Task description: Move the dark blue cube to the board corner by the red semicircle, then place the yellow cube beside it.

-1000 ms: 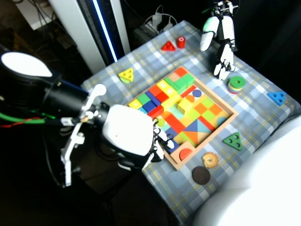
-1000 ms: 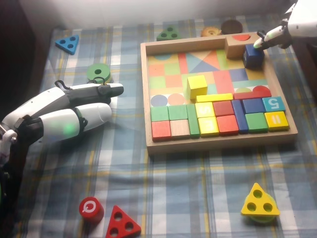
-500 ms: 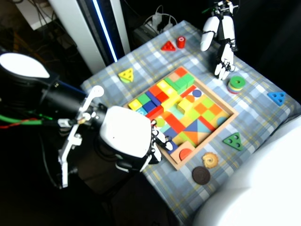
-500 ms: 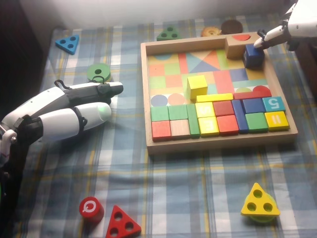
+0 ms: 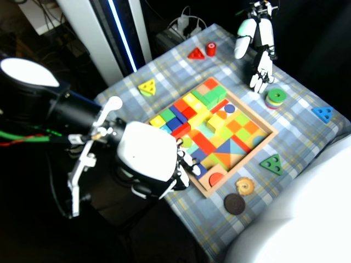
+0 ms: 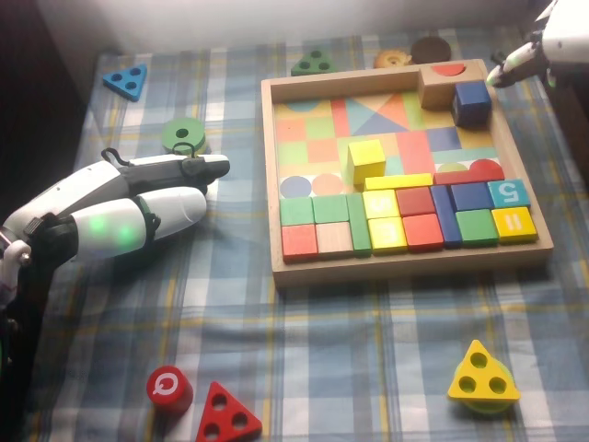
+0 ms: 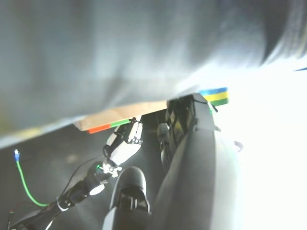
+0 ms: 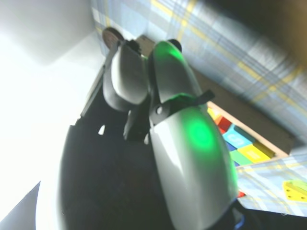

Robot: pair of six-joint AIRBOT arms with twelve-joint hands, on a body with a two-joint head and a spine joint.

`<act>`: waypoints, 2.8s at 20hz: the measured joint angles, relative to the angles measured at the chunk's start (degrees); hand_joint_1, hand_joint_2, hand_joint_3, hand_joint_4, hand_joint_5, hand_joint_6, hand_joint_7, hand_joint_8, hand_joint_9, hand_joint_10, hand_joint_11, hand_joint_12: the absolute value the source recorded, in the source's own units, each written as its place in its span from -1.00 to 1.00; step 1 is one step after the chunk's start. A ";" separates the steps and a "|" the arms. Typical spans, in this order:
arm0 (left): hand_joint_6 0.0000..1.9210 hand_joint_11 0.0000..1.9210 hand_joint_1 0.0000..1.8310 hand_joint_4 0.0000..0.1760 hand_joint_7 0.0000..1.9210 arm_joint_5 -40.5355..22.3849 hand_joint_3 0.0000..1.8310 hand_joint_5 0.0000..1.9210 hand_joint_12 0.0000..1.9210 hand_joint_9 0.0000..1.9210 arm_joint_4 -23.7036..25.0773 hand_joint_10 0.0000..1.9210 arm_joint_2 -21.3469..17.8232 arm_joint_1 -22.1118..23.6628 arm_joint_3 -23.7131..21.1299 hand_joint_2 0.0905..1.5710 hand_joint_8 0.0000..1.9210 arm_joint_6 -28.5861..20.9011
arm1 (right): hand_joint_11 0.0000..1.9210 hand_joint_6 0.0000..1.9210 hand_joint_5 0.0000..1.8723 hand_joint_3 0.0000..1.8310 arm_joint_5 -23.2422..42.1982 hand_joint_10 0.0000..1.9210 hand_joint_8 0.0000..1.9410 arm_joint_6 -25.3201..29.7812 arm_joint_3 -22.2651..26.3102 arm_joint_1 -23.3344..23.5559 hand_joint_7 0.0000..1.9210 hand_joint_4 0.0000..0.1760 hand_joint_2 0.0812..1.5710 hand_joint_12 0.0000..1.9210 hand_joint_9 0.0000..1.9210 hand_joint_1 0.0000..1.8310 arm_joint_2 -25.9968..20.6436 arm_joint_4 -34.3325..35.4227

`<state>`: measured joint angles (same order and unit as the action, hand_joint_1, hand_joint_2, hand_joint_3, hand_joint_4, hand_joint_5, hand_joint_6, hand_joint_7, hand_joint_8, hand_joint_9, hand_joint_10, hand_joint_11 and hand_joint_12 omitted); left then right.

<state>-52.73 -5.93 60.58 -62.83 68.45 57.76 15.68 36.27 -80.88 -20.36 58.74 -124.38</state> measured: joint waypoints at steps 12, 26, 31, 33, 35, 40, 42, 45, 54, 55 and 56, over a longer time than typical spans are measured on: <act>-0.99 -0.73 -0.76 -0.52 -0.63 -0.07 -1.00 -0.56 -0.79 -0.60 -0.07 -0.99 0.24 0.00 0.11 0.70 -1.00 -0.02 | 0.57 -0.99 -0.53 -1.00 1.29 1.00 1.00 -4.48 9.66 10.21 0.34 -1.00 0.46 1.00 0.50 0.84 -7.43 6.93; -1.00 -0.71 -0.71 -0.55 -0.65 0.44 -1.00 -0.55 -0.80 -0.61 0.02 -1.00 0.28 0.61 0.24 0.68 -1.00 0.00 | 0.52 -1.00 -0.57 -0.99 8.46 1.00 1.00 -11.74 8.26 2.78 0.28 -1.00 0.50 1.00 0.44 0.73 1.97 15.52; -1.00 -0.72 -0.68 -0.59 -0.63 0.44 -1.00 -0.53 -0.80 -0.60 0.15 -1.00 0.28 0.63 0.24 0.67 -1.00 0.00 | 0.53 -0.99 -0.55 -0.99 7.85 1.00 1.00 -11.76 5.70 0.76 0.32 -1.00 0.49 1.00 0.47 0.65 4.50 15.96; -1.00 -0.73 -0.69 -0.61 -0.63 0.44 -1.00 -0.53 -0.80 -0.61 0.17 -1.00 0.28 0.63 0.24 0.67 -1.00 0.00 | 0.55 -0.99 -0.53 -0.99 7.85 1.00 1.00 -11.76 5.14 0.76 0.35 -1.00 0.50 1.00 0.50 0.68 5.09 16.11; -1.00 -0.74 -0.71 -0.66 -0.65 0.44 -1.00 -0.54 -0.80 -0.62 0.33 -1.00 0.28 0.63 0.24 0.68 -1.00 -0.02 | 0.59 -0.98 -0.47 -1.00 7.45 1.00 1.00 -11.87 4.63 -0.04 0.38 -1.00 0.46 1.00 0.54 0.76 5.95 16.41; -1.00 -0.85 -0.71 -0.74 -0.66 2.36 -1.00 -0.53 -0.68 -0.65 2.01 -1.00 -0.74 1.86 -0.13 0.70 -1.00 -0.02 | 0.61 -1.00 -0.46 -1.00 7.34 1.00 1.00 -11.80 3.72 -1.07 0.34 -1.00 0.47 1.00 0.53 0.76 6.73 17.11; -1.00 -0.88 -0.66 -0.90 -0.62 2.69 -1.00 -0.50 -0.49 -0.60 3.43 -1.00 -1.99 2.12 -0.79 0.69 -1.00 -0.07 | 0.60 -1.00 -0.46 -1.00 7.15 1.00 1.00 -11.76 3.50 -1.33 0.32 -1.00 0.46 1.00 0.52 0.78 7.17 17.09; -1.00 -0.92 -0.66 -0.89 -0.62 3.63 -0.99 -0.52 -0.46 -0.59 4.57 -1.00 -5.14 3.39 -2.14 0.71 -1.00 -0.07 | 0.54 -1.00 -0.46 -1.00 6.88 1.00 1.00 -11.76 3.48 -1.36 0.22 -0.75 0.44 1.00 0.44 0.78 7.28 16.57; -1.00 -0.91 -0.56 -0.71 -0.62 5.05 -1.00 -0.51 -0.45 -0.60 8.61 -1.00 -8.90 6.10 -4.31 0.70 -1.00 0.61 | 0.54 -1.00 -0.45 -1.00 6.38 1.00 1.00 -11.67 3.56 -1.36 0.28 -1.00 0.42 1.00 0.49 0.76 5.55 14.19; -0.99 -0.91 -0.56 -0.76 -0.62 5.35 -1.00 -0.51 -0.45 -0.60 9.16 -1.00 -9.29 6.32 -4.42 0.70 -1.00 0.57 | 0.57 -1.00 -0.47 -1.00 5.97 1.00 1.00 -11.69 3.56 -1.36 0.30 -0.85 0.43 1.00 0.53 0.76 4.98 13.75; -1.00 -0.91 -0.58 -0.81 -0.62 5.92 -1.00 -0.51 -0.44 -0.60 9.51 -1.00 -9.42 6.73 -4.42 0.70 -1.00 0.59 | 0.54 -1.00 -0.48 -1.00 5.29 1.00 1.00 -11.69 3.54 -1.36 0.28 -0.77 0.44 1.00 0.51 0.74 4.20 13.55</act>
<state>-46.81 3.57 51.16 -56.10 64.03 58.35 20.97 24.58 -77.34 -21.71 62.94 -110.83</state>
